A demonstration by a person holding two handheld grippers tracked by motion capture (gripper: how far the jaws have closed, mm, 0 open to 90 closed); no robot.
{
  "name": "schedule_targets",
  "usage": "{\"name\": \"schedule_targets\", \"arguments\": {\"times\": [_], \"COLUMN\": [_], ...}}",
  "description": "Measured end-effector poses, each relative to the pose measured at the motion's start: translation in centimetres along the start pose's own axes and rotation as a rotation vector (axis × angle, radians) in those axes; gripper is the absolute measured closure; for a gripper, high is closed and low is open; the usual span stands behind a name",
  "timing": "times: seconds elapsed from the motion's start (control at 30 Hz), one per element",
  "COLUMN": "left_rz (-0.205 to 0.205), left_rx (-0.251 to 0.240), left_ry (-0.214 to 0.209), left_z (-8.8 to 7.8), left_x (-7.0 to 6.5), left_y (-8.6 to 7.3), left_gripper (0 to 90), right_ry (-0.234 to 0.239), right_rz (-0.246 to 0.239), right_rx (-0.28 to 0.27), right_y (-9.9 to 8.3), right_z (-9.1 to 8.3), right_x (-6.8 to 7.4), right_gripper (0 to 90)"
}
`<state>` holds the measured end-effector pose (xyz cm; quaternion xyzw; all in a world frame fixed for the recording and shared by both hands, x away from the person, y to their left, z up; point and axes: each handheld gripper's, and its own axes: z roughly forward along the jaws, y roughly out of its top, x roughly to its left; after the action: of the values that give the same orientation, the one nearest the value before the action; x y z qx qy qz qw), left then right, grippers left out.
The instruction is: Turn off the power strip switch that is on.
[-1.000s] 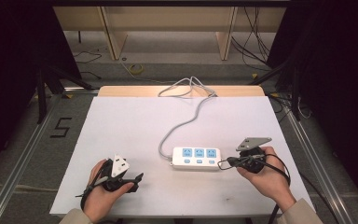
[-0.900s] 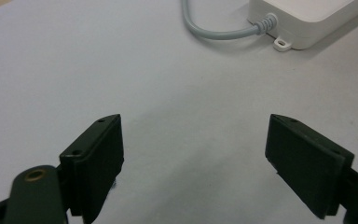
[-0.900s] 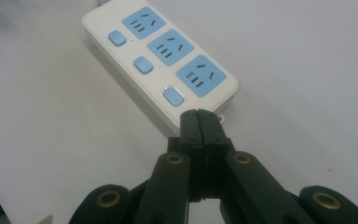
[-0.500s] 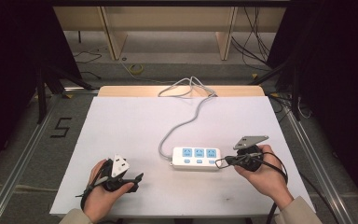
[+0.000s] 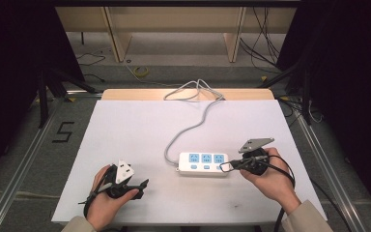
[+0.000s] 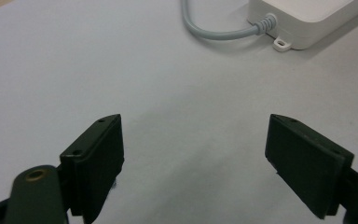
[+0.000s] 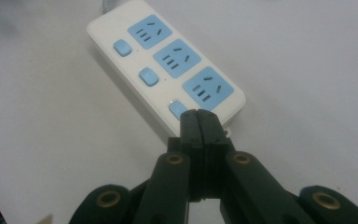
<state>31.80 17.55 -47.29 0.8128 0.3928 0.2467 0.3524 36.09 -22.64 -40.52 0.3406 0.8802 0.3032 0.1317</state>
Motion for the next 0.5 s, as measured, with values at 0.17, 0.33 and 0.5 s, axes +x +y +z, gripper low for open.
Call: {"name": "schedule_targets", "arguments": {"times": [0.17,0.33,0.5], "left_rz": [0.000,0.000,-0.005], "left_rx": [0.000,0.000,-0.004], "left_ry": [0.000,0.000,0.001], "left_z": [0.01,0.01,0.03], "left_x": [-0.01,-0.01,-0.03], "left_y": [0.01,0.01,0.01], "left_gripper": [19.2,19.2,19.2], "right_ry": [0.004,0.003,0.007], "right_rz": [-0.002,-0.009,-0.013], "right_rx": [0.007,0.011,0.017], "right_y": [0.24,0.43,0.73], "right_z": [0.22,0.37,0.53], "right_x": [0.04,0.01,0.03], "right_gripper": [90.0,90.0,90.0]}}
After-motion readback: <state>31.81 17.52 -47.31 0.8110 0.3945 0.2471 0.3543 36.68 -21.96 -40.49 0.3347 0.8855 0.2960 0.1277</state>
